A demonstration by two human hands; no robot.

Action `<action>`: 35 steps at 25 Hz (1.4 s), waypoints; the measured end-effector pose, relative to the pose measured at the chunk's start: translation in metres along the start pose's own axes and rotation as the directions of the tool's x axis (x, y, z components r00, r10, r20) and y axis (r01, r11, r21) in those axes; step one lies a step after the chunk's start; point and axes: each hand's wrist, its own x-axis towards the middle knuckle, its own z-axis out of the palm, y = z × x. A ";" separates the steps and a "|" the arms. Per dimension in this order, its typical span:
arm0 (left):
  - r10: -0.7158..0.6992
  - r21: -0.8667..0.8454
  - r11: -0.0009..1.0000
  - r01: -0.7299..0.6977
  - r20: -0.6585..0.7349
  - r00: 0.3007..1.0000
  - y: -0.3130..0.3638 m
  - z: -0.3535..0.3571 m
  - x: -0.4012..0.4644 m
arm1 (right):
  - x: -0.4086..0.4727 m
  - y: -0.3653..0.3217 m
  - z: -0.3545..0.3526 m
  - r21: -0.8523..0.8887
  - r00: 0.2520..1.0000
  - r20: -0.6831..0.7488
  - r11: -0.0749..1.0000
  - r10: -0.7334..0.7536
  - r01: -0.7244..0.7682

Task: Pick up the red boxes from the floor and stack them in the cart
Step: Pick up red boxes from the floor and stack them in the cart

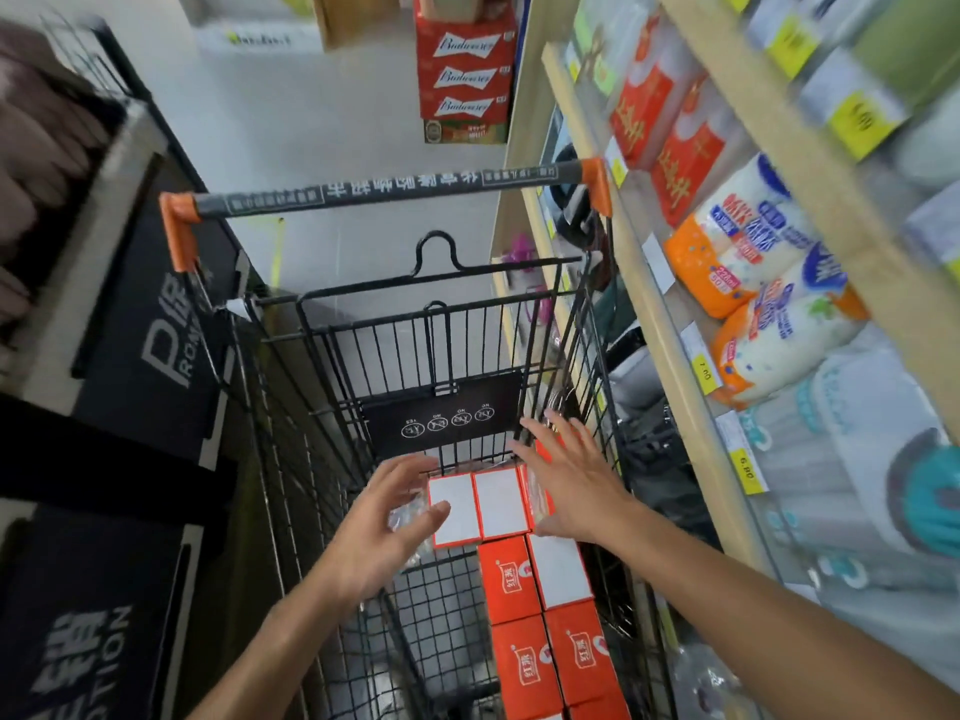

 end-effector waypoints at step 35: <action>0.525 0.091 0.108 -0.990 0.841 0.134 0.299 0.092 -0.209 | -0.567 -0.205 -0.078 0.618 0.343 -0.364 0.500 0.866 -0.607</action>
